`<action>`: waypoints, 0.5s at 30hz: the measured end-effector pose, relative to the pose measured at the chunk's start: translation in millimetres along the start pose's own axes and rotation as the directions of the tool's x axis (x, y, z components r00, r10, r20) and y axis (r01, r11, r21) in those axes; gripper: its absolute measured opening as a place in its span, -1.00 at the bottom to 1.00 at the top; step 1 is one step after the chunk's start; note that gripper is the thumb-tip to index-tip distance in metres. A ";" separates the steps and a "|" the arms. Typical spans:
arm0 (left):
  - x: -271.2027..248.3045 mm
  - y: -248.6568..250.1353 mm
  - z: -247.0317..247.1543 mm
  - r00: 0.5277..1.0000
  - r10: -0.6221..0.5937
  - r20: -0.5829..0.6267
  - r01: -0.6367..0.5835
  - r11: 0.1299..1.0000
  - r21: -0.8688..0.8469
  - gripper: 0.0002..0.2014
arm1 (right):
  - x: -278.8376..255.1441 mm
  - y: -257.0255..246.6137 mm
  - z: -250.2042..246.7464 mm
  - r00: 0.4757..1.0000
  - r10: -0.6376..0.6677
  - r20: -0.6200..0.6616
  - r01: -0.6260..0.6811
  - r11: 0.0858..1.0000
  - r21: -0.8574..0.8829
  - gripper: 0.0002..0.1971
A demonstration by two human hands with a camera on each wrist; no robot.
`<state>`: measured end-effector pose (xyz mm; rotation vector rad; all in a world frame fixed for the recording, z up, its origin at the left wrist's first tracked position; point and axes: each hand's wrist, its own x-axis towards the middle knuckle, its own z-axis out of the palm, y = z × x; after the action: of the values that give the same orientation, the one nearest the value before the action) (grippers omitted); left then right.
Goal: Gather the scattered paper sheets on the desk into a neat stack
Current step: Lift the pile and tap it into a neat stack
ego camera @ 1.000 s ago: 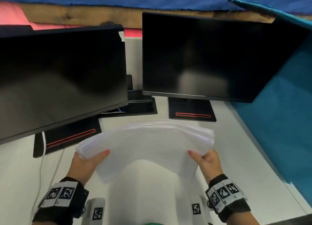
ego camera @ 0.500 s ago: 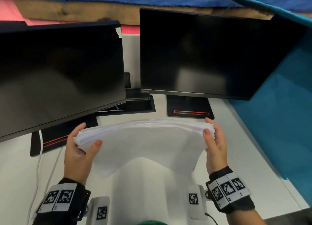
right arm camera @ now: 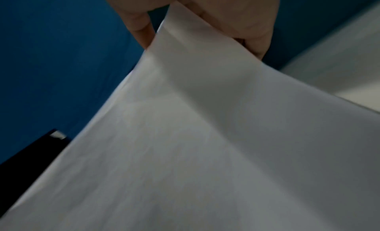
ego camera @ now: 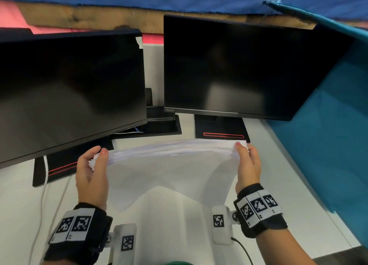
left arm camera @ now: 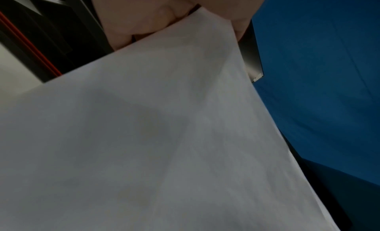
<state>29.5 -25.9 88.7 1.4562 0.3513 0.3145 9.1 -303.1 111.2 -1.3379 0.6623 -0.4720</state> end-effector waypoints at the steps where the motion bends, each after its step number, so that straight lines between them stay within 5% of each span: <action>1: 0.0 0.5 1.1 1.000 -0.007 0.009 0.007 1.000 -0.011 -0.84 | -0.1 0.1 0.0 1.000 0.026 -0.013 -0.026 1.000 0.011 -0.96; 15: 6.2 -3.9 2.1 1.000 -0.016 0.009 0.017 1.000 -0.008 -0.91 | -1.1 -4.5 2.2 0.978 0.178 -0.112 -0.177 0.984 0.016 -0.84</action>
<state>36.0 -25.6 84.7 1.4459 0.3543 0.2957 10.1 -301.5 116.0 -1.2394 0.8657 -0.4064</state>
